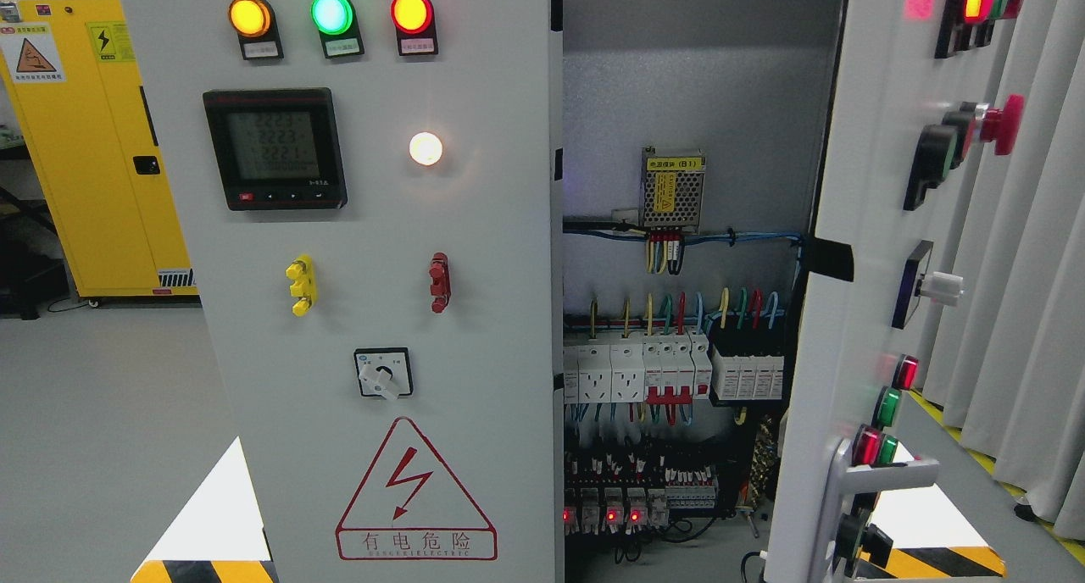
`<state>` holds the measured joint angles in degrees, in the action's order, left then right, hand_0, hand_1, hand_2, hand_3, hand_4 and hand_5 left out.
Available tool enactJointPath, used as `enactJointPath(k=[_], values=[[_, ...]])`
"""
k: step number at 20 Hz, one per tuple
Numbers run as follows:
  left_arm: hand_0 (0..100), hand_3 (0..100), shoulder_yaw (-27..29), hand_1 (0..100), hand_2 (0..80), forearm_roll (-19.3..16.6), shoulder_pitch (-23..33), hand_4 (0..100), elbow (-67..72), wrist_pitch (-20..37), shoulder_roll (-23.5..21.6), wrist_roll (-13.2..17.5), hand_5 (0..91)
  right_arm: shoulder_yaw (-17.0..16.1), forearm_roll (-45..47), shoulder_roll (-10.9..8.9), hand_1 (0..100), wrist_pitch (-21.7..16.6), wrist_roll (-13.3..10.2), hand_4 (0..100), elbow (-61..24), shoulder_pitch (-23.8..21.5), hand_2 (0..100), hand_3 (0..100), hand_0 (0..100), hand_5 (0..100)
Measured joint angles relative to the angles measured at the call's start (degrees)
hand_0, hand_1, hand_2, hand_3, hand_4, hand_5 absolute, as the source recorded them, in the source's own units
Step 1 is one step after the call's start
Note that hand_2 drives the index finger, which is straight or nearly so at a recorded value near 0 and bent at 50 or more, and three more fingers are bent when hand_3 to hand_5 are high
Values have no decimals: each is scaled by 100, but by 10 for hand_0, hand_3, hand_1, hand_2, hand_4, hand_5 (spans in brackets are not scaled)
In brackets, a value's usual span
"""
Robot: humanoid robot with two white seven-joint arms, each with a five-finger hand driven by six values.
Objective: Open door with both hands
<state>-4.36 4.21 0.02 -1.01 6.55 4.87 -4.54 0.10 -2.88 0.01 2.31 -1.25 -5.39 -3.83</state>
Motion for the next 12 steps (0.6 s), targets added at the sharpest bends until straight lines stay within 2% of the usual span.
enactJointPath(k=[5, 12], values=[[0, 46, -25, 0, 0, 12, 319, 0, -928, 117, -181, 12, 0, -3, -2, -1, 141, 3, 0, 0, 1, 1, 0, 0, 209, 0], [0, 58, -431, 0, 0, 34, 1149, 0, -3539, 106, -546, 30, 0, -7, -7, -1, 136, 5, 0, 0, 2, 1, 0, 0, 210, 0]])
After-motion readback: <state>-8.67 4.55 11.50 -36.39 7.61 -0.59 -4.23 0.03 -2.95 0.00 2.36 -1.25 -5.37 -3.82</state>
